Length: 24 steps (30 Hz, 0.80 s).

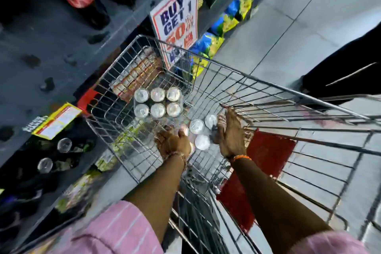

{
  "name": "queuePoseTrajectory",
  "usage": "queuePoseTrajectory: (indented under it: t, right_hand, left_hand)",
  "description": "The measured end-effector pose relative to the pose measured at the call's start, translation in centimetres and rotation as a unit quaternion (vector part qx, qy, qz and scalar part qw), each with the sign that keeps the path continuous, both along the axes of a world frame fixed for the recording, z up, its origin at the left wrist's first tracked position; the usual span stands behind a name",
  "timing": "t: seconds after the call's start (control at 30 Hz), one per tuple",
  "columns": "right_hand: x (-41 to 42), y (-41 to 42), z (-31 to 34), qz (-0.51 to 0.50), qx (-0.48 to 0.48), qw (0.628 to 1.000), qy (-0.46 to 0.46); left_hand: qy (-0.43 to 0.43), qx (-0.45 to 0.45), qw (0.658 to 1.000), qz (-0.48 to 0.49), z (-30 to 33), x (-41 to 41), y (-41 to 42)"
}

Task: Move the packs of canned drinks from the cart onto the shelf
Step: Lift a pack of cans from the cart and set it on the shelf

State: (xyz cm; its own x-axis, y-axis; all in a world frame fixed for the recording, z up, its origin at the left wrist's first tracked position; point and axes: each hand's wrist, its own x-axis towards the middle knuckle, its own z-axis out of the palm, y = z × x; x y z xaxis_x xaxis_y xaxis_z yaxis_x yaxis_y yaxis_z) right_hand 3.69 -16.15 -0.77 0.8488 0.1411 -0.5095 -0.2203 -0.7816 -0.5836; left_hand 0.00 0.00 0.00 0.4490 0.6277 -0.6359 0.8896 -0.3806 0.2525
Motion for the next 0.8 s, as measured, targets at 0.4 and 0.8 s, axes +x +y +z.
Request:
queuePoseTrajectory:
  t: [0.4,0.8]
  right_hand:
    - [-0.5,1.3,-4.9,-0.16,0.1,0.982,-0.019]
    - [-1.0,3.6,3.5,-0.18,0.021,0.983,-0.016]
  left_hand:
    - [0.079,-0.171,0.975,0.118,-1.7,0.8,0.4]
    - [0.024,-0.189,0.98,0.065,6.2,-1.4,3.9]
